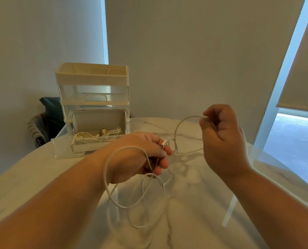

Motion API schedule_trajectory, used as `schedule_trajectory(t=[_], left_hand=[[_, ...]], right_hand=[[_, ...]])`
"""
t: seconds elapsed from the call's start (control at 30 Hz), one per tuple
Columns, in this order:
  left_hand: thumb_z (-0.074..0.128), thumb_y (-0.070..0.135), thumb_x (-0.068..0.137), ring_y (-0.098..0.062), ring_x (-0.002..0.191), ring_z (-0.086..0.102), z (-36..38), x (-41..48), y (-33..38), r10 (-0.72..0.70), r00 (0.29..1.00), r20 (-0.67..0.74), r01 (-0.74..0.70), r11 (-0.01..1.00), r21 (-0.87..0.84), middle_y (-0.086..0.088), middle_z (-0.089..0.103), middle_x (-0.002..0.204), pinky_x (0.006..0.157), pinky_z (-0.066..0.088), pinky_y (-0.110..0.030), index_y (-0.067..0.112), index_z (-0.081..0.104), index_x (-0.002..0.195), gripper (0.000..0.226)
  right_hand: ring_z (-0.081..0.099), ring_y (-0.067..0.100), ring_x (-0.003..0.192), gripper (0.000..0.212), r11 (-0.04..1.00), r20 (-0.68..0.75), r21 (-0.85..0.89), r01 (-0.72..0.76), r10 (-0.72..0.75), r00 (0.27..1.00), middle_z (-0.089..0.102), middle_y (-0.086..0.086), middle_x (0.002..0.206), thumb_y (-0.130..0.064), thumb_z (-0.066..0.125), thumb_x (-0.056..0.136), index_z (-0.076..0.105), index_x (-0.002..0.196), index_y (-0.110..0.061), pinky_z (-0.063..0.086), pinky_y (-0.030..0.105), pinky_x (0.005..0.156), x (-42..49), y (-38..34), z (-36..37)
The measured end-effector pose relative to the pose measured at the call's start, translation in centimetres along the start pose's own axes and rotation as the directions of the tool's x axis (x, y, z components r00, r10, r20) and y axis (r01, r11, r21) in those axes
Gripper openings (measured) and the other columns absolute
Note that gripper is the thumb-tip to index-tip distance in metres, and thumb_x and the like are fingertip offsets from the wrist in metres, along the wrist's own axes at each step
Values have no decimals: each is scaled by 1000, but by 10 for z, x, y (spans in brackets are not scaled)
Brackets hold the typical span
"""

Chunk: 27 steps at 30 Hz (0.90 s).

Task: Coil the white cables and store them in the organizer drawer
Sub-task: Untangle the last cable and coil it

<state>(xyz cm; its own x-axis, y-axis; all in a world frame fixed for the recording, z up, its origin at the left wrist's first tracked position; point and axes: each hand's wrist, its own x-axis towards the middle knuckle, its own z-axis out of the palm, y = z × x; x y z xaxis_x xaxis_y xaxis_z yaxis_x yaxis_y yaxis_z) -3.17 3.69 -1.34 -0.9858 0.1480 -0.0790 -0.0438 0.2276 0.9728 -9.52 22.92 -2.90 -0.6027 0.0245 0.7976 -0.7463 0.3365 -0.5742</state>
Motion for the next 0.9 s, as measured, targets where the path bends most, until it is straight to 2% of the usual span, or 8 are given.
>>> schedule_trajectory(t=[0.1, 0.2, 0.27, 0.4, 0.5, 0.63, 0.77, 0.9], left_hand=[[44, -3, 94, -18, 48, 50, 2, 2, 2, -44, 999, 0, 44, 994, -100, -11, 54, 58, 53, 47, -31, 0, 73, 87, 29], [37, -3, 93, -15, 39, 37, 4, 4, 5, -63, 998, -26, 57, 981, -185, -6, 40, 50, 49, 36, -28, -1, 68, 87, 32], [33, -3, 93, -13, 37, 31, 3, 4, 7, -58, 998, -16, 54, 978, -202, -3, 33, 49, 54, 29, -30, -1, 65, 90, 33], [35, 1, 93, -13, 40, 33, 0, 3, 4, -28, 999, 15, 30, 976, -217, -2, 34, 51, 55, 30, -31, 0, 67, 92, 31], [42, 6, 92, -15, 45, 40, -5, 5, 3, -51, 998, -26, 44, 972, -229, -3, 42, 55, 57, 39, -31, 3, 67, 99, 25], [56, 25, 73, -20, 63, 54, -26, 3, 0, -41, 998, 44, 56, 901, -429, -8, 56, 75, 68, 53, -44, 10, 61, 112, 43], [44, 24, 78, -23, 67, 57, -36, 5, -1, 74, 996, -47, -86, 718, -691, -11, 57, 80, 58, 56, -37, 9, 50, 121, 45], [43, 12, 76, -25, 70, 59, -36, 8, -4, 122, 990, -69, -134, 665, -735, -12, 56, 82, 61, 58, -38, 10, 47, 120, 44]], right_hand=[[47, 11, 104, 39, 980, 65, -121, 159, -152, 986, 43, -10, 101, 8, 47, 84, 61, 84, -28, 36, 18, 91, -2, 4, 2], [26, 12, 131, 25, 940, 392, -293, 173, -47, 919, 32, -17, 130, -27, 54, 85, 65, 103, -40, 25, 34, 107, -7, 6, 2], [15, 9, 137, 24, 909, 512, -368, 196, 22, 858, 25, -16, 144, -46, 58, 90, 66, 111, -42, 19, 37, 110, -11, 4, 2], [17, 5, 135, 13, 945, 491, -307, 110, 58, 869, 35, -13, 141, -41, 60, 94, 69, 84, -43, 17, 35, 109, -10, -2, 6], [21, 5, 135, 14, 949, 461, -307, 74, 80, 884, 40, -14, 137, -39, 64, 93, 70, 80, -38, 20, 34, 111, -3, 4, 3], [25, 15, 137, 20, 879, 426, -477, -15, 246, 871, 46, -5, 139, -37, 64, 92, 68, 72, -32, 20, 35, 108, 9, 16, -7], [33, 16, 130, 17, 755, 557, -652, 65, 419, 717, 52, -11, 128, -36, 66, 77, 72, 65, -27, 24, 39, 100, 16, 16, -21], [27, 12, 130, 21, 712, 732, -647, 273, 479, 486, 44, -19, 134, -51, 75, 72, 71, 80, -32, 22, 39, 110, 9, -6, -26]])
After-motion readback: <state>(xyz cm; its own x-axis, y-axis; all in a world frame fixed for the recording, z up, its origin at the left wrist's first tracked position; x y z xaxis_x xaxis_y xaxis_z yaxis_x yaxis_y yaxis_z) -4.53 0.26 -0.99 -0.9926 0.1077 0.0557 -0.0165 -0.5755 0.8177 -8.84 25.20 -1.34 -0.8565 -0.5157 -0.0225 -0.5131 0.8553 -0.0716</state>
